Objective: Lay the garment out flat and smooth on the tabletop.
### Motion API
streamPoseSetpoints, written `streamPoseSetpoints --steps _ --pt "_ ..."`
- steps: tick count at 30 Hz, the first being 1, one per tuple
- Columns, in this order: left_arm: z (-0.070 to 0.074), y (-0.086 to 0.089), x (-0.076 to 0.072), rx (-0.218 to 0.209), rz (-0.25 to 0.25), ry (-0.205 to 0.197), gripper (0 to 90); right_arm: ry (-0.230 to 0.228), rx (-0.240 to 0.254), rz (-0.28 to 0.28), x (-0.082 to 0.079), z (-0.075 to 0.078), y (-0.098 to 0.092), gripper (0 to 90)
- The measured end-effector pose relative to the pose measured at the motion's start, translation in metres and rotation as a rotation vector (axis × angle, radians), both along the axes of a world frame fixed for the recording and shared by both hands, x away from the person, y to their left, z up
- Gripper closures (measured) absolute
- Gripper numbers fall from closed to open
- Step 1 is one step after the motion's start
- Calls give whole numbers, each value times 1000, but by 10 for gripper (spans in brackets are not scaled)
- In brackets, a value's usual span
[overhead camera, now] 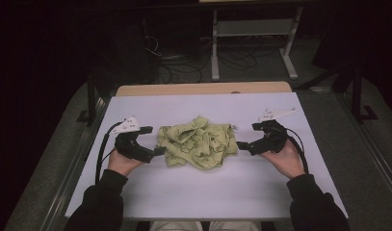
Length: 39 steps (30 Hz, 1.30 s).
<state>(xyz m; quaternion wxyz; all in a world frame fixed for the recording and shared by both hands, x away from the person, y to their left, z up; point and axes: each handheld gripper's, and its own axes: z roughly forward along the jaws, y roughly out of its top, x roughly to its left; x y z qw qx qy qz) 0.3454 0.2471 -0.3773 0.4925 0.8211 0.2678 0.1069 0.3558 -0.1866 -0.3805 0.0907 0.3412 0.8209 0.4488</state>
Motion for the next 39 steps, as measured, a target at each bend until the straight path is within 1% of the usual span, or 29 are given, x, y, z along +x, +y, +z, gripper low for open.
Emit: streamPoseSetpoints --steps 4,10,11,12,14,15,17,18,19,22,23,24,26,28,34,36,37,38,39 --pt "-1 -8 2 6 -17 7 0 8 -9 5 3 -3 4 0" --pt "-1 -20 3 17 -44 8 0 17 -18 14 7 -7 10 0" --pt "-1 -24 4 20 -55 8 0 20 -21 17 8 -8 11 0" --pt "-1 -24 4 20 -55 8 0 20 -21 17 8 -8 11 0" --pt "-2 -32 4 24 -74 9 0 25 -26 24 9 -11 14 0" --pt "-2 -32 4 24 -74 9 0 27 -29 24 10 -11 15 0" --pt "-2 -39 5 27 -89 9 0 29 -30 29 10 -12 17 0" --pt "-2 -39 5 27 -89 9 0 29 -31 33 11 -13 18 0" --pt "-2 -44 6 31 -101 9 0 29 -34 34 11 -14 19 0" --pt "-3 -49 6 37 -115 11 0 34 -40 41 11 -15 22 0" --pt "-3 -49 6 37 -115 11 14 34 -40 41 11 -15 22 0" --pt "-3 -51 6 32 -127 14 14 37 -43 43 11 -16 23 0" --pt "-4 -54 6 30 -147 11 55 39 -46 46 10 -17 24 0" --pt "-4 -58 6 34 -161 13 61 38 -46 48 10 -17 25 0" --pt "-8 -69 9 66 -178 20 93 38 -44 51 10 -17 25 0" --pt "-10 -73 10 74 -184 24 120 40 -44 51 10 -17 26 0" --pt "-12 -77 12 89 -183 23 128 40 -44 52 10 -17 26 0" --pt "-12 -77 12 89 -183 23 129 40 -44 52 10 -17 26 0" --pt "-14 -79 13 101 -181 25 129 40 -43 52 10 -18 27 0"
